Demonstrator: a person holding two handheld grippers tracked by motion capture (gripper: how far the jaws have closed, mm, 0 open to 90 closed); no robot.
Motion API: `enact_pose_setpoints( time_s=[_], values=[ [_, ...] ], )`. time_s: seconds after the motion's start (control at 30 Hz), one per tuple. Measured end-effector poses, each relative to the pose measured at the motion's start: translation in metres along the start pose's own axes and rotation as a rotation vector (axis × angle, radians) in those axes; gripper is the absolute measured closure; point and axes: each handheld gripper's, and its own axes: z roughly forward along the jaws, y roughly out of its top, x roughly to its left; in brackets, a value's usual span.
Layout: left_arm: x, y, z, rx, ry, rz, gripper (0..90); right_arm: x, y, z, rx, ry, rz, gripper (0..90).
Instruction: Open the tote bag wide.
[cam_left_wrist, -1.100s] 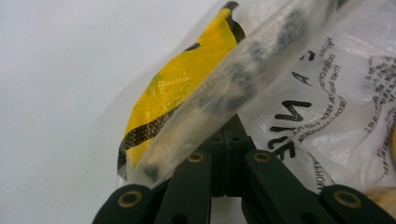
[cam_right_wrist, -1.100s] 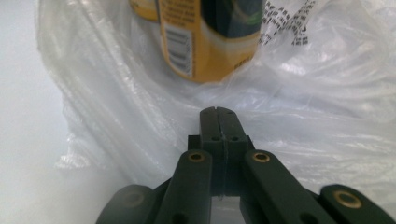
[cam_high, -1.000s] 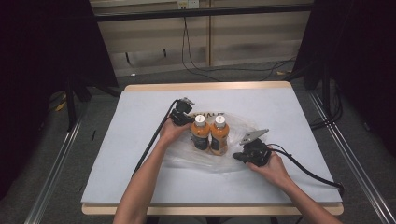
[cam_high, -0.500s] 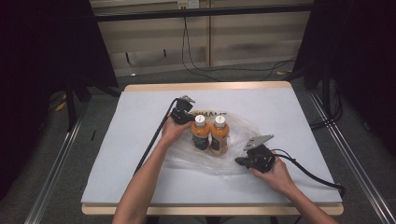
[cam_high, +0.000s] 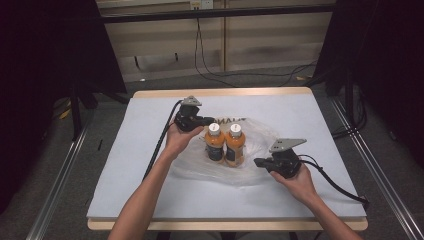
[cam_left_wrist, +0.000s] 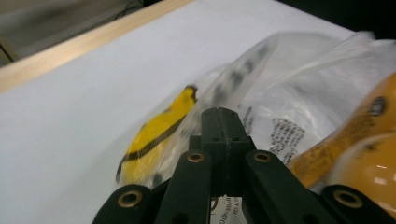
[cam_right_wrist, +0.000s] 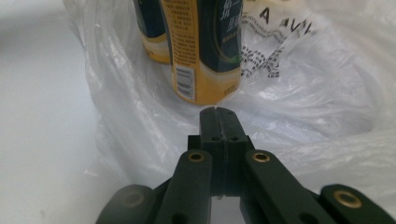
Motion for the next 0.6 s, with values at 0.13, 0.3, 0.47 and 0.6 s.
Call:
enact_pose_setpoints(
  time_s=[0.13, 0.3, 0.47, 0.6],
  values=[
    [-0.007, 0.001, -0.02, -0.046, 0.013, 0.017, 90.0, -0.001, 0.001, -0.005, -0.036, -0.004, 0.007, 90.0],
    [-0.011, -0.008, -0.046, -0.097, 0.005, 0.005, 85.4, -0.002, 0.002, -0.012, -0.063, -0.011, 0.012, 88.4],
    [-0.019, -0.023, -0.07, -0.129, 0.002, 0.017, 72.4, 0.0, 0.001, -0.02, -0.102, -0.01, 0.021, 75.9],
    [-0.031, -0.035, -0.088, -0.133, 0.012, 0.056, 57.4, 0.003, 0.001, -0.03, -0.143, -0.019, 0.031, 64.9]
  ],
)
